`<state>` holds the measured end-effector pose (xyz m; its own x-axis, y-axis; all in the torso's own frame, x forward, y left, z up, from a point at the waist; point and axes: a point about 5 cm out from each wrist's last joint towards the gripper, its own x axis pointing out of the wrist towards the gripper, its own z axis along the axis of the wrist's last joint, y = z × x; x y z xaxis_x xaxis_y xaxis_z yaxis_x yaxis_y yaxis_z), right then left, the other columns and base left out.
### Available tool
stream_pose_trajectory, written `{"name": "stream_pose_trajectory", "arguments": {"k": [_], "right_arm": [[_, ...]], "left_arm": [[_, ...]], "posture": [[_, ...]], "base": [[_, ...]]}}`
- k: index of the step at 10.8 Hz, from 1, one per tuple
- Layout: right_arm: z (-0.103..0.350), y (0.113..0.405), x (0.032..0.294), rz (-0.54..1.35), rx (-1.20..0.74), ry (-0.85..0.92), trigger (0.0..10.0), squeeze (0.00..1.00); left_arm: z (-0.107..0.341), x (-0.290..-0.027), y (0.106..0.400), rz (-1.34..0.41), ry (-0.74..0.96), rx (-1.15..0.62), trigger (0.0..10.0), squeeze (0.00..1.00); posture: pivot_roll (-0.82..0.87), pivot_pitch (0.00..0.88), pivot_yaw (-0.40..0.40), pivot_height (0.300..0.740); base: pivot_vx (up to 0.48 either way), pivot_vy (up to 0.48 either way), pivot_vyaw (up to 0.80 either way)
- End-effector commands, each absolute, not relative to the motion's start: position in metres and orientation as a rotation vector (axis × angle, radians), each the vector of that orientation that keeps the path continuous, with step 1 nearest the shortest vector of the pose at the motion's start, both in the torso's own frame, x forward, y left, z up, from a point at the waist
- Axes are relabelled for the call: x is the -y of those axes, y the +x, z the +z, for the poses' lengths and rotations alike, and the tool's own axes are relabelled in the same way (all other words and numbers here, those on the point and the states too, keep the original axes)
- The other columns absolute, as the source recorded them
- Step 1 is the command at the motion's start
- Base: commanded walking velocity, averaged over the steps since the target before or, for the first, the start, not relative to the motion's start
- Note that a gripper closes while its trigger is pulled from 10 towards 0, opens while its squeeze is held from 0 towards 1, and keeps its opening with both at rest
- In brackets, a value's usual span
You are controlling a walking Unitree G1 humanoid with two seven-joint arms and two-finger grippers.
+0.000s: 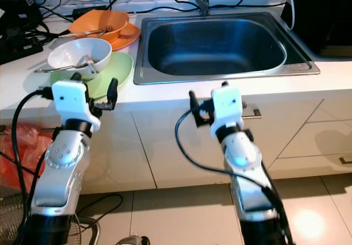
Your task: Kitchen organization
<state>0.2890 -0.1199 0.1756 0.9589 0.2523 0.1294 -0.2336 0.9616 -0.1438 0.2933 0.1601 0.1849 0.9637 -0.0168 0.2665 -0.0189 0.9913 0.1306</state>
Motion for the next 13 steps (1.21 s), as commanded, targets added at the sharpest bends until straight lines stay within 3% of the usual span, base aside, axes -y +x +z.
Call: {"name": "stream_pose_trajectory", "arguments": {"k": [1, 7, 13], "right_arm": [[0.179, 0.285, 0.117, 0.260, 0.158, -0.125, 10.0, 0.00], [0.193, 0.280, 0.112, 0.318, 0.222, -0.127, 10.0, 0.00], [0.196, 0.276, 0.106, 0.356, 0.247, -0.155, 10.0, 0.00]], "left_arm": [[0.187, -0.161, 0.290, 0.006, 0.145, 0.279, 10.0, 0.00], [0.225, -0.160, 0.282, 0.018, 0.168, 0.395, 10.0, 0.00], [0.231, -0.160, 0.279, 0.026, 0.165, 0.391, 10.0, 0.00]], "posture": [[0.03, 0.119, 0.041, 0.740], [0.04, 0.177, 0.035, 0.740], [0.05, 0.189, 0.036, 0.740]], "base": [[0.000, 0.000, 0.00], [0.000, 0.000, 0.00], [0.312, 0.052, 0.00]]}}
